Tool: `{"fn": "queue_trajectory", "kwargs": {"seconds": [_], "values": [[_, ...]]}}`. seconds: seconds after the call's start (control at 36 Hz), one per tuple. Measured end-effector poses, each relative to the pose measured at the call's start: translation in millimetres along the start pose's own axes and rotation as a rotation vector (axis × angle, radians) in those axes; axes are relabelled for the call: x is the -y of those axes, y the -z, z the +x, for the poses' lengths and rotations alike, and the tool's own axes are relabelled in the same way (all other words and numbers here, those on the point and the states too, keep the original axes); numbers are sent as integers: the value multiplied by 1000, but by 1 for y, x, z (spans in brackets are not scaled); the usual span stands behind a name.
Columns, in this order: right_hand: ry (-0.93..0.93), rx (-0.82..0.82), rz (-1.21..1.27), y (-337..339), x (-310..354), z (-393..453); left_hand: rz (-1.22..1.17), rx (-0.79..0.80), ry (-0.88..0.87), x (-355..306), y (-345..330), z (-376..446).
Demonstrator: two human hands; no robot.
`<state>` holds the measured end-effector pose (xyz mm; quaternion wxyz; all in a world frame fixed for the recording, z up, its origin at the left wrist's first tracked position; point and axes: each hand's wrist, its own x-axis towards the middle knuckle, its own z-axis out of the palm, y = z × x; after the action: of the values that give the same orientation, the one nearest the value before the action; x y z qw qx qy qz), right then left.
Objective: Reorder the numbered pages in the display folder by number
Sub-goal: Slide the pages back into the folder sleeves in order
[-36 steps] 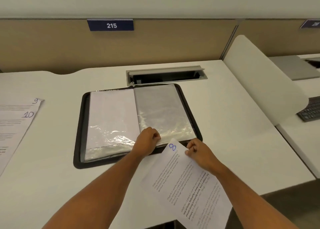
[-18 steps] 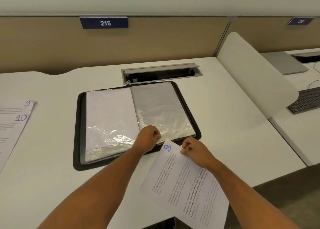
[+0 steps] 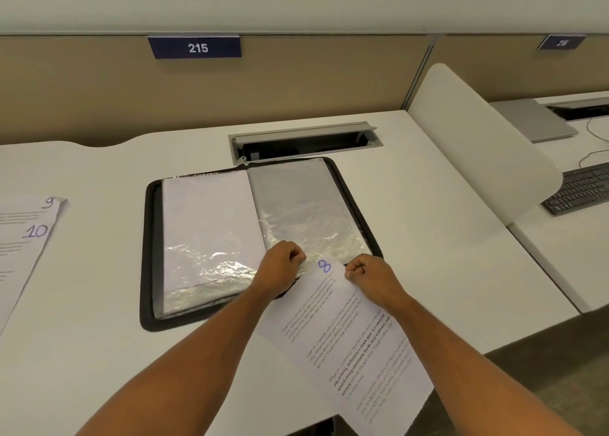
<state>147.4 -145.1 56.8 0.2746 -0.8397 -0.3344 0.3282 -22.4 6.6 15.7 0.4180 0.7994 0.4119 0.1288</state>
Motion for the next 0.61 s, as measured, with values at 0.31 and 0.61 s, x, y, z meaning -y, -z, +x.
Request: {"fn": "queue_trajectory", "kwargs": {"seconds": [0.31, 0.61], "values": [[-137, -272, 192, 11, -7, 9, 219, 11, -202, 4, -11, -5], [-106, -280, 227, 10, -12, 16, 648, -121, -344, -2, -20, -2]]}}
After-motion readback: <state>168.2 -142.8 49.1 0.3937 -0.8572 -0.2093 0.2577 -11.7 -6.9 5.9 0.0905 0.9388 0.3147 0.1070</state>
